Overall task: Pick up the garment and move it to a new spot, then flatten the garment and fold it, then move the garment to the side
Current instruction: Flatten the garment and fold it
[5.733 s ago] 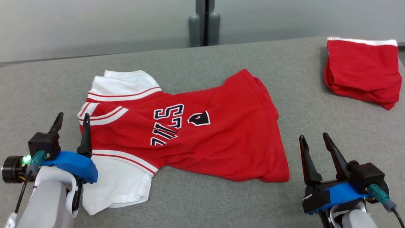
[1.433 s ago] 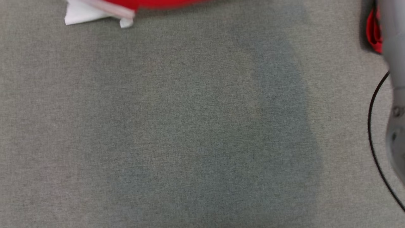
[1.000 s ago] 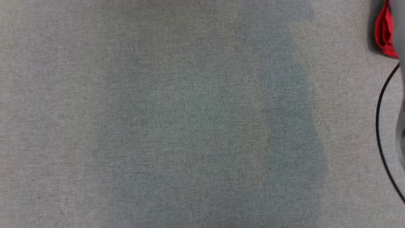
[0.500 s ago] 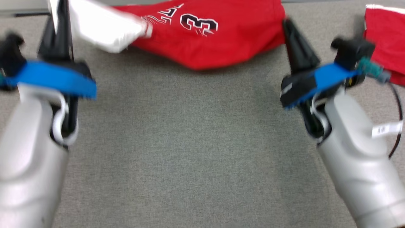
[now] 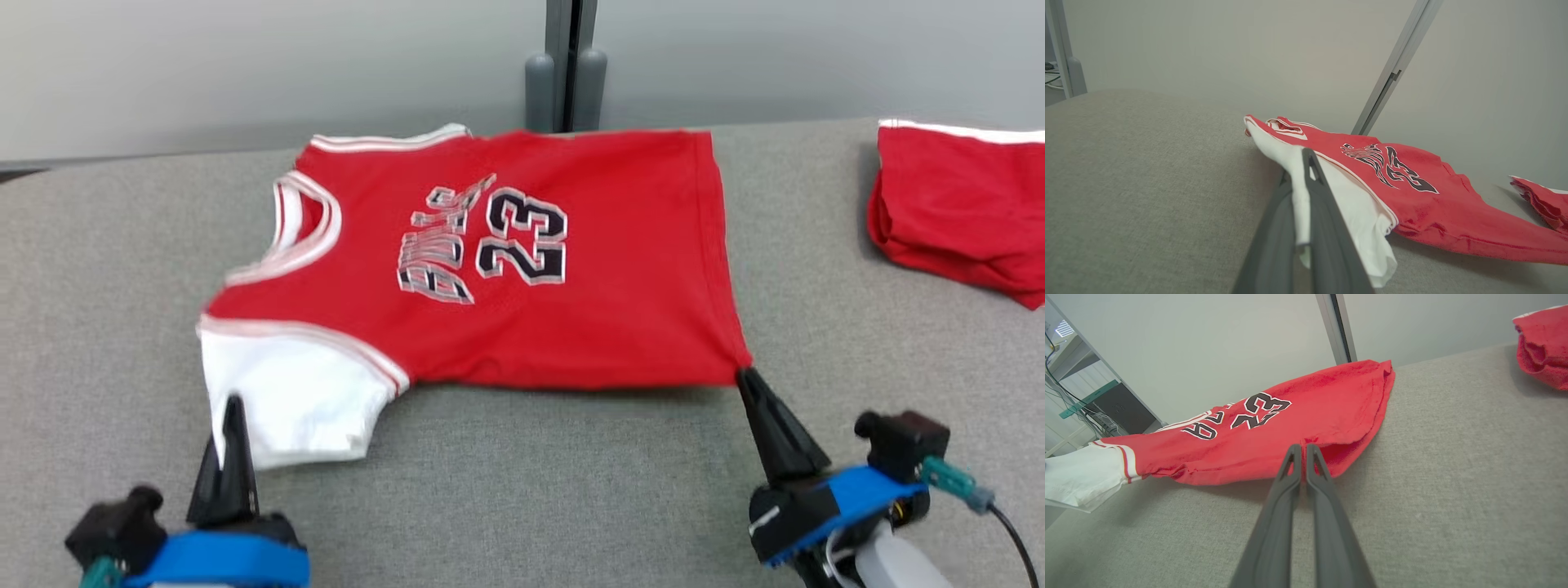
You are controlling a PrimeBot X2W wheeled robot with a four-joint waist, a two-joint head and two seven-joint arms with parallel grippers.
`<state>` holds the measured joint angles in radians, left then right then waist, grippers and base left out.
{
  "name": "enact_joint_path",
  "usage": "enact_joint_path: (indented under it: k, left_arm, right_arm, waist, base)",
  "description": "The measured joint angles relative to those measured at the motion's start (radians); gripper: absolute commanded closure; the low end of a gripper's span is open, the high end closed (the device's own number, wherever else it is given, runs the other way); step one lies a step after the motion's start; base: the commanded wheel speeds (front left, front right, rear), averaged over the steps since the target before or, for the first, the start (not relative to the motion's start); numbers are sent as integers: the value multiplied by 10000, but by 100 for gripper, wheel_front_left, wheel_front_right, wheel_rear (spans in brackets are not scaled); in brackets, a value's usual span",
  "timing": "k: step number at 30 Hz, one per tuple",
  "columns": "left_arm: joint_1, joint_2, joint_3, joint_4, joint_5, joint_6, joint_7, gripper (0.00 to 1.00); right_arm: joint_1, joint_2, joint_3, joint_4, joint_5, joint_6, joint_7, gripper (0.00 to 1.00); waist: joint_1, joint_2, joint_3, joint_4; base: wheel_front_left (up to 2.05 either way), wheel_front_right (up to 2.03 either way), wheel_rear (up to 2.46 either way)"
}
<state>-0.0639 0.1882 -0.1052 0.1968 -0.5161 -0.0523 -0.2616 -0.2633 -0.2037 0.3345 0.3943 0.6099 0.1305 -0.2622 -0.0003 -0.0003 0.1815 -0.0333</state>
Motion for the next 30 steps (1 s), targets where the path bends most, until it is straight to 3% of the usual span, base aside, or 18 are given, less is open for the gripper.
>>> enact_joint_path:
  k: [8, 17, 24, 30]
  left_arm:
    - [2303, -447, 545, -518, 226, 15, 0, 100]
    - [3382, -537, 351, -1279, 336, 102, 138, 100]
    - [3315, -341, 272, -1396, 403, 107, 314, 100]
    - [1985, 230, 178, -1348, 583, -134, 671, 100]
  right_arm:
    - [2285, -322, -443, -928, -136, 0, 0, 100]
    - [4341, -221, -1312, -2138, -548, 0, 431, 100]
    - [4416, 151, -1499, -2592, -786, 0, 922, 100]
    - [3452, 372, -1551, -2454, -767, 0, 1170, 100]
  waist:
    - [0, -1, -908, 84]
    - [1, 0, -1162, 177]
    - [3, 2, -910, -28]
    - [3, 4, -570, -263]
  base:
    - [0, 0, 0]
    - [0, 0, 0]
    - [0, 0, 0]
    - [0, 0, 0]
